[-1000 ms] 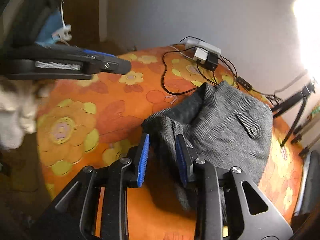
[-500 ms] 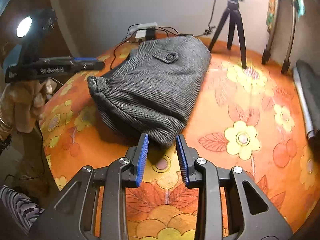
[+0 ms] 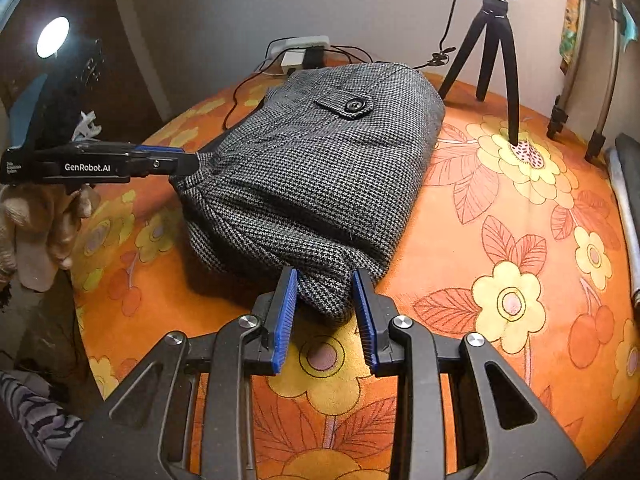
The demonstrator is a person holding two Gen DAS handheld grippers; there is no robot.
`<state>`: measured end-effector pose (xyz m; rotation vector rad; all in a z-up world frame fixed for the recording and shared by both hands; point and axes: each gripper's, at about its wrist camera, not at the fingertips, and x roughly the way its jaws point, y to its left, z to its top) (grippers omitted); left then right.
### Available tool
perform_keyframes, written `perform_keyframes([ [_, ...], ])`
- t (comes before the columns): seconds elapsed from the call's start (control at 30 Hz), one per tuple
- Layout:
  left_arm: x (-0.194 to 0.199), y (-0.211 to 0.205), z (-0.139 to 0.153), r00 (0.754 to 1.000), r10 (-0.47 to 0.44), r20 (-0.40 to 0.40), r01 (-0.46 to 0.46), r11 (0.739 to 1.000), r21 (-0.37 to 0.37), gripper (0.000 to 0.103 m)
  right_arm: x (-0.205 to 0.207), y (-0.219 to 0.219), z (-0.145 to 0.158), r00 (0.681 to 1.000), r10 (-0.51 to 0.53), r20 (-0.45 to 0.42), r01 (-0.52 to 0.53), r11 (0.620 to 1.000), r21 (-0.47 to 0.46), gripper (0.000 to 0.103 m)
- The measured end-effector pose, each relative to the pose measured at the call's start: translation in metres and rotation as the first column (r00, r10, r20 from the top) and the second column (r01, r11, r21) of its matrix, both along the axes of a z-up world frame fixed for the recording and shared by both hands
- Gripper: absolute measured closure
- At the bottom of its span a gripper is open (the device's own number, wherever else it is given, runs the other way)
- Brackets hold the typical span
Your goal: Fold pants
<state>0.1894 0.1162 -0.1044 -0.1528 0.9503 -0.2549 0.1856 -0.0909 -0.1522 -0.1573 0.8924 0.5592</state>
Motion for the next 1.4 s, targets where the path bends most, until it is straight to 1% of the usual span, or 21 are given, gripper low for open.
perform_keyframes([
  [0.07, -0.001, -0.001, 0.000, 1.000, -0.004, 0.012, 0.004, 1.000, 0.002, 0.061, 0.000, -0.002, 0.002, 1.000, 0.009, -0.001, -0.009, 1.000, -0.005, 0.075],
  [0.1, -0.002, -0.001, 0.001, 1.000, -0.007, 0.017, 0.007, 1.000, -0.001, 0.064, -0.001, -0.003, 0.005, 1.000, 0.010, 0.002, -0.010, 1.000, -0.005, 0.075],
  [0.17, -0.004, -0.003, 0.001, 0.999, -0.013, 0.029, 0.013, 1.000, -0.002, 0.079, 0.001, -0.004, 0.008, 1.000, 0.006, 0.007, -0.006, 1.000, -0.011, 0.075],
  [0.2, -0.006, -0.004, 0.002, 0.999, -0.014, 0.040, 0.014, 1.000, -0.001, 0.083, 0.003, -0.005, 0.009, 1.000, 0.001, 0.008, -0.001, 1.000, -0.017, 0.075],
  [0.23, -0.007, -0.005, 0.003, 0.999, -0.016, 0.049, 0.016, 1.000, 0.000, 0.089, 0.004, -0.005, 0.010, 1.000, -0.002, 0.007, 0.002, 1.000, -0.021, 0.074],
  [0.33, -0.017, -0.008, 0.013, 0.994, -0.021, 0.111, 0.017, 0.999, 0.035, 0.090, 0.008, -0.002, 0.008, 1.000, 0.003, -0.004, -0.003, 0.999, -0.034, 0.075],
  [0.4, -0.021, -0.010, 0.015, 0.990, -0.036, 0.134, 0.024, 0.996, 0.089, 0.090, 0.007, 0.001, 0.004, 1.000, 0.016, -0.014, -0.017, 0.999, -0.044, 0.075],
  [0.43, -0.021, -0.009, 0.010, 0.993, -0.034, 0.112, 0.021, 0.994, 0.112, 0.090, 0.007, 0.001, 0.002, 1.000, 0.020, -0.019, -0.021, 0.999, -0.047, 0.075],
  [0.53, -0.019, -0.003, 0.001, 0.998, -0.029, 0.061, 0.021, 0.992, 0.128, 0.090, 0.005, -0.004, 0.000, 0.999, 0.028, -0.033, -0.029, 0.999, -0.026, 0.075],
  [0.6, -0.021, -0.003, 0.005, 0.997, -0.052, 0.065, 0.042, 0.988, 0.147, 0.089, 0.001, -0.012, 0.001, 0.999, 0.041, -0.035, -0.041, 0.999, 0.001, 0.074],
  [0.67, -0.022, -0.005, 0.015, 0.995, -0.061, 0.081, 0.046, 0.982, 0.183, 0.079, -0.002, -0.019, 0.003, 0.998, 0.057, -0.024, -0.057, 0.998, 0.003, 0.075],
  [0.7, -0.022, -0.007, 0.023, 0.993, -0.072, 0.094, 0.053, 0.980, 0.192, 0.076, -0.004, -0.020, 0.003, 0.998, 0.061, -0.022, -0.061, 0.998, -0.001, 0.075],
  [0.83, -0.011, -0.020, 0.047, 0.986, -0.103, 0.133, 0.077, 0.979, 0.187, 0.072, 0.002, -0.022, 0.001, 0.997, 0.063, -0.032, -0.063, 0.998, 0.016, 0.075],
  [0.87, -0.005, -0.026, 0.052, 0.983, -0.115, 0.141, 0.089, 0.980, 0.179, 0.069, 0.004, -0.022, 0.000, 0.997, 0.065, -0.036, -0.064, 0.998, 0.025, 0.075],
  [0.93, 0.010, -0.042, 0.059, 0.978, -0.160, 0.136, 0.138, 0.978, 0.156, 0.063, 0.005, -0.019, -0.002, 0.996, 0.076, -0.040, -0.075, 0.997, 0.034, 0.075],
  [0.97, 0.018, -0.050, 0.059, 0.975, -0.176, 0.134, 0.154, 0.976, 0.155, 0.063, 0.006, -0.017, -0.004, 0.995, 0.086, -0.043, -0.084, 0.996, 0.037, 0.075],
  [1.07, 0.046, -0.075, 0.050, 0.973, -0.203, 0.107, 0.190, 0.974, 0.122, 0.063, 0.003, -0.013, -0.008, 0.995, 0.097, -0.034, -0.096, 0.995, 0.024, 0.075],
  [1.1, 0.054, -0.082, 0.045, 0.973, -0.209, 0.096, 0.198, 0.973, 0.117, 0.063, 0.003, -0.011, -0.009, 0.995, 0.100, -0.028, -0.100, 0.995, 0.010, 0.077],
  [1.13, 0.066, -0.091, 0.035, 0.974, -0.214, 0.080, 0.203, 0.971, 0.126, 0.063, 0.002, -0.009, -0.010, 0.995, 0.098, -0.016, -0.098, 0.995, -0.002, 0.086],
  [1.27, 0.090, -0.105, 0.006, 0.980, -0.197, 0.031, 0.190, 0.968, 0.166, 0.063, -0.001, -0.008, -0.011, 0.995, 0.099, -0.003, -0.099, 0.995, -0.011, 0.091],
  [1.4, 0.100, -0.101, -0.011, 0.985, -0.169, 0.025, 0.161, 0.970, 0.183, 0.063, -0.009, -0.006, -0.010, 0.991, 0.134, 0.012, -0.133, 0.990, -0.036, 0.093],
])
